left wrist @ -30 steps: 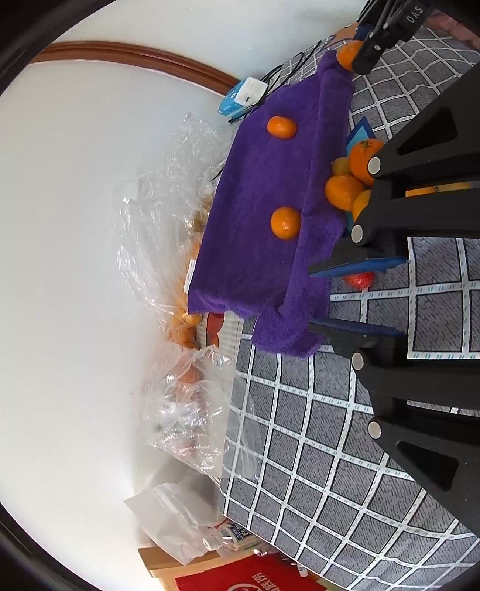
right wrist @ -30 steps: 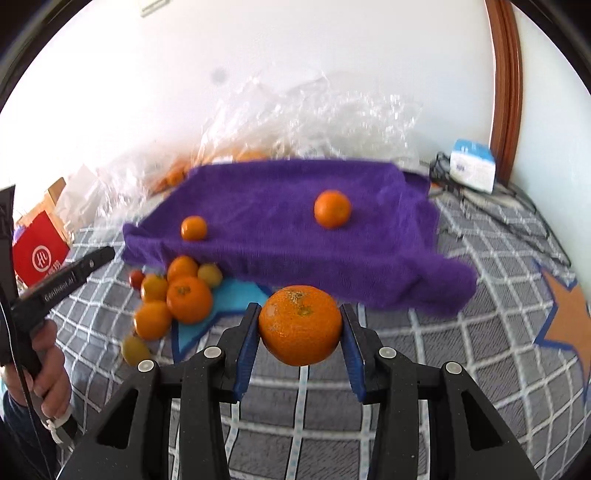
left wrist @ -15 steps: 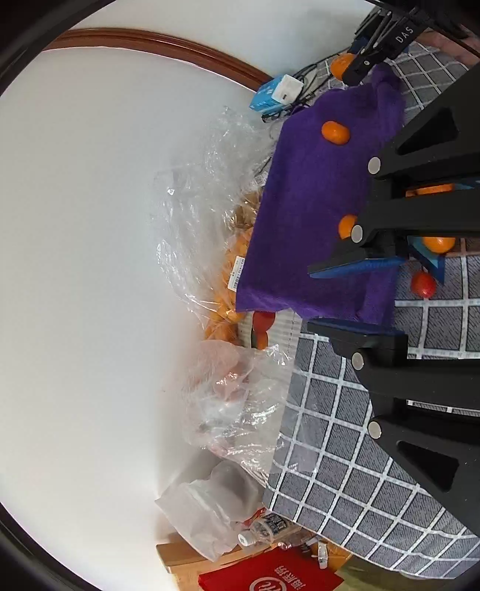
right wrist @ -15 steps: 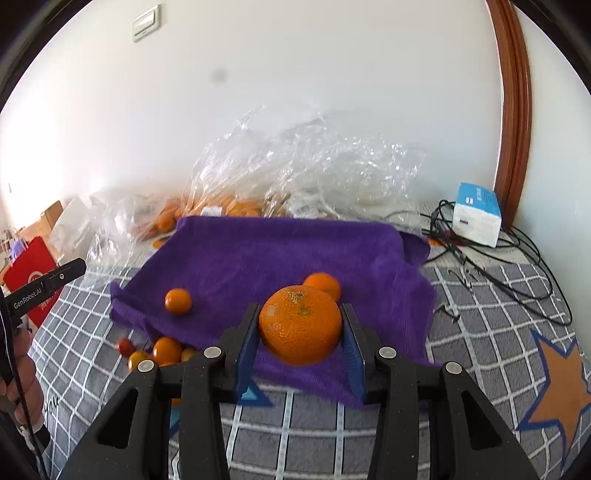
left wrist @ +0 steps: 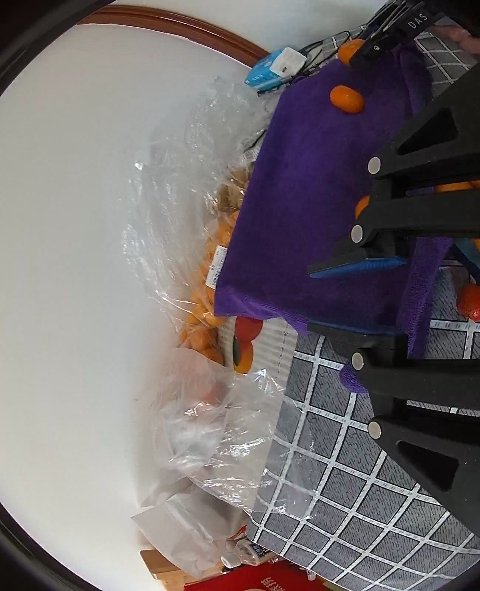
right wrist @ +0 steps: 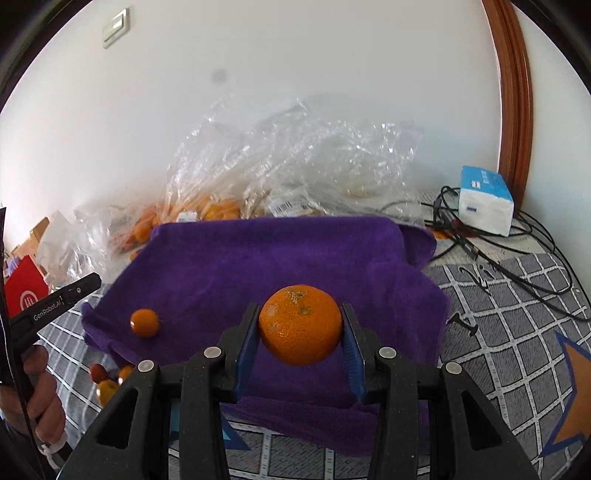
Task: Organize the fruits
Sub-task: 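Lower the large orange onto the towel and open the right tool while left moves over towel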
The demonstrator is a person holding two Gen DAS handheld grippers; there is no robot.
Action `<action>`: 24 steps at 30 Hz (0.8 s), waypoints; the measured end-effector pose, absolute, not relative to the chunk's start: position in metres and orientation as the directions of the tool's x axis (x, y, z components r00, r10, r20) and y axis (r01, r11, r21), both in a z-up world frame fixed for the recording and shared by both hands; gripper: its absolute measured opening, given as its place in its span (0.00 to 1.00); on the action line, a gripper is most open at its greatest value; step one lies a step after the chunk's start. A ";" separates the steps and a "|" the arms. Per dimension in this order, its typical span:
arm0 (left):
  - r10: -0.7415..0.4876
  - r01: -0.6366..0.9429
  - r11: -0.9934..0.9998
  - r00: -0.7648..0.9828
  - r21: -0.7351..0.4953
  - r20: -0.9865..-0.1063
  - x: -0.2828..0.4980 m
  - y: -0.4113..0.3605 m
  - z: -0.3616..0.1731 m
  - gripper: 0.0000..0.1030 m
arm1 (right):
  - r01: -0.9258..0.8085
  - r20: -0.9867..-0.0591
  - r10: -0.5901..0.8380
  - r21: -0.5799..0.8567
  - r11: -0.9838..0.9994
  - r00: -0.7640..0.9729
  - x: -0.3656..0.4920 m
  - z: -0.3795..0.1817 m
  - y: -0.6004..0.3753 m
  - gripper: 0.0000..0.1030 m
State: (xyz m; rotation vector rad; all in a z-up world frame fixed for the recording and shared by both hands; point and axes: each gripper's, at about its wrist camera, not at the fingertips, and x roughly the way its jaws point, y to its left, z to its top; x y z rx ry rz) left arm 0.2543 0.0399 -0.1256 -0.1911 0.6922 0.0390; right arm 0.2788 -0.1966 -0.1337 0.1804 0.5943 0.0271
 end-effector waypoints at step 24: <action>-0.046 -0.072 0.986 0.745 -0.149 -0.666 0.261 0.033 -0.146 0.21 | 0.050 -0.634 0.049 0.138 0.989 0.772 0.293 -0.160 -0.194 0.41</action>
